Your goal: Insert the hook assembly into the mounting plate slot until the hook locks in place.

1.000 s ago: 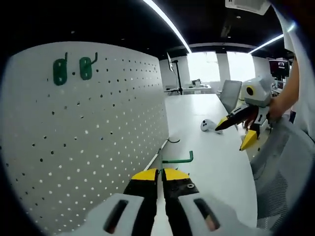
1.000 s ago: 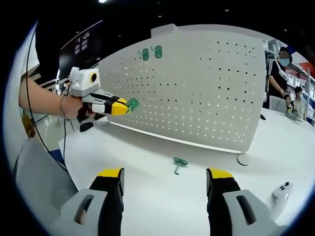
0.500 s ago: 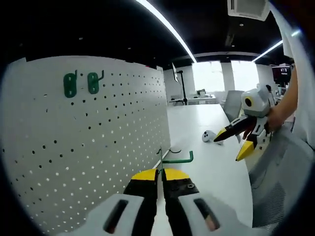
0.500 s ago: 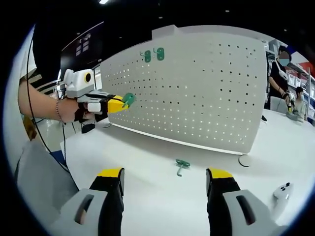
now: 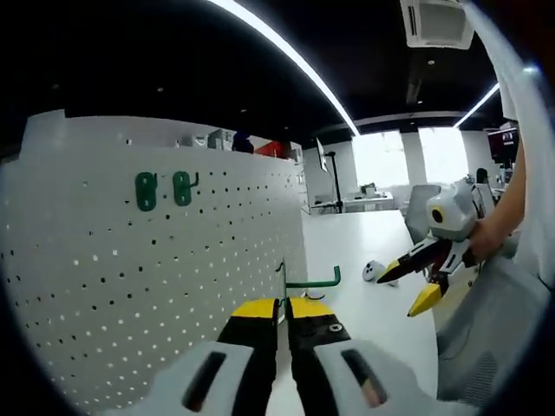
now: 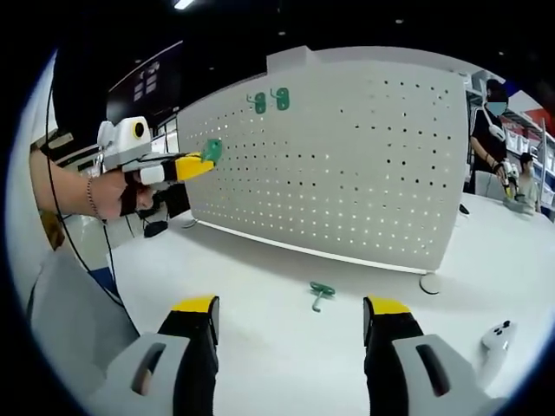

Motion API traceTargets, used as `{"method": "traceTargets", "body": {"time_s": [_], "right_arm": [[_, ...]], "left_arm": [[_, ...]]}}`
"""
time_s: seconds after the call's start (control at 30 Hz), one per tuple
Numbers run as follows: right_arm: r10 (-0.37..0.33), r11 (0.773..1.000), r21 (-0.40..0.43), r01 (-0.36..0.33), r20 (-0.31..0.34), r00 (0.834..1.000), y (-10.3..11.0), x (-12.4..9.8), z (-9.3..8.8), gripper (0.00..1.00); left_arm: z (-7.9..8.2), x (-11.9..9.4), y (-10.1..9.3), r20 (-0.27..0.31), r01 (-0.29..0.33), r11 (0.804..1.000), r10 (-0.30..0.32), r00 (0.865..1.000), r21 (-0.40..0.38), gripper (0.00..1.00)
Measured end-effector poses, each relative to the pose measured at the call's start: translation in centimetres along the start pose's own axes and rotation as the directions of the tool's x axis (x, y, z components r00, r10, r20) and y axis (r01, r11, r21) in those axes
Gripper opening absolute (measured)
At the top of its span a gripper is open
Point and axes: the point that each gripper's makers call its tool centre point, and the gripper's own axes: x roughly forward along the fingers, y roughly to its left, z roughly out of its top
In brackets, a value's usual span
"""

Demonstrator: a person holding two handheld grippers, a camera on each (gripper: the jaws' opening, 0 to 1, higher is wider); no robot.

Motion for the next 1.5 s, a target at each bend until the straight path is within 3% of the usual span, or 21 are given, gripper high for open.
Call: {"method": "traceTargets", "body": {"time_s": [0.27, 0.7, 0.87, 0.97, 1.07, 1.13, 1.37, 1.5], "right_arm": [[-0.001, 1.0, -0.001, 0.001, -0.001, 1.0, 0.0, 0.0, 0.0, 0.65], [0.0, 1.0, 0.002, 0.0, 0.005, 1.0, 0.0, 0.0, 0.1, 0.66], [0.021, 1.0, 0.011, -0.022, 0.122, 0.992, 0.4, -0.5, 2.4, 0.66], [0.06, 0.998, 0.008, -0.064, 0.244, 0.968, 1.2, -1.2, 4.9, 0.65], [0.093, 0.995, 0.004, -0.101, 0.358, 0.929, 2.0, -1.9, 7.2, 0.65], [0.116, 0.991, 0.021, -0.134, 0.382, 0.917, 2.6, -2.0, 7.9, 0.65], [0.126, 0.989, 0.023, -0.144, 0.362, 0.924, 3.1, -1.5, 7.9, 0.63], [0.142, 0.986, 0.032, -0.165, 0.368, 0.919, 3.7, -1.2, 8.2, 0.62]], "left_arm": [[1.6, -0.8, -0.3, 0.057, -0.031, 0.999, 0.032, 0.998, -0.016, 0.04], [1.5, -1.0, 0.1, 0.057, -0.05, 0.998, 0.051, 0.997, -0.032, 0.04], [1.4, -1.1, 0.1, 0.054, -0.054, 0.998, 0.056, 0.997, -0.036, 0.04], [1.3, -1.1, 0.0, 0.05, -0.051, 0.998, 0.053, 0.997, -0.033, 0.04], [1.2, -1.1, -0.1, 0.046, -0.05, 0.998, 0.052, 0.998, -0.033, 0.04], [1.3, -1.1, -0.2, 0.046, -0.052, 0.998, 0.053, 0.998, -0.033, 0.04], [1.3, -1.0, 0.0, 0.049, -0.058, 0.998, 0.059, 0.997, -0.036, 0.04], [1.3, -1.0, 0.1, 0.051, -0.062, 0.997, 0.064, 0.997, -0.039, 0.04]]}}
